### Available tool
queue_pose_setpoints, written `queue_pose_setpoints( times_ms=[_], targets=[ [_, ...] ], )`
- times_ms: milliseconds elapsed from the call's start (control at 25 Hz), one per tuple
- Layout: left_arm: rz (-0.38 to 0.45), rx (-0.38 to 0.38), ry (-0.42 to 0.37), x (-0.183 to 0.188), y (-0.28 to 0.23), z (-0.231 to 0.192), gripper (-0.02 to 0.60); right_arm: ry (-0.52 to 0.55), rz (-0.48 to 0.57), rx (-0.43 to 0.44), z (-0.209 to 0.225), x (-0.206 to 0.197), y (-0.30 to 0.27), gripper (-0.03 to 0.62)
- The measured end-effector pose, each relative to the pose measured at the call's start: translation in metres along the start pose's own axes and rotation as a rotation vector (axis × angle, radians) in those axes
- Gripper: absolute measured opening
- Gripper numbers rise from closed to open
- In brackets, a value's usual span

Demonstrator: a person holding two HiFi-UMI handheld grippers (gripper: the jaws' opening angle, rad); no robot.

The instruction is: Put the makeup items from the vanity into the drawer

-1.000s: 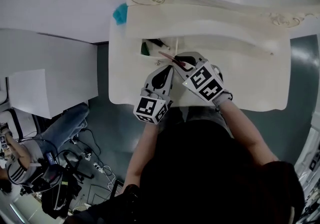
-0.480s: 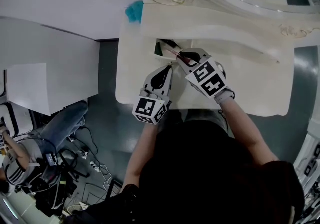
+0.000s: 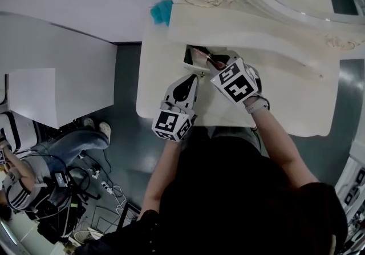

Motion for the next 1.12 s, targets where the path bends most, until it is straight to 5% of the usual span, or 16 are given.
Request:
queue_pose_setpoints(
  times_ms=[1120],
  targets=[
    [0.001, 0.0, 0.011, -0.005, 0.004, -0.012, 0.012, -0.111, 0.025, -0.007, 0.003, 0.002, -0.016, 0.063]
  ],
)
Point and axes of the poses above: the fingertips, and each gripper's own axes: y backward along the fingers, z to its right, x out of its top, the point moved 9 cm from there along y, backward along the fingers, and after that the axes turned 14 degrees about -y, right-handed, at the moved point
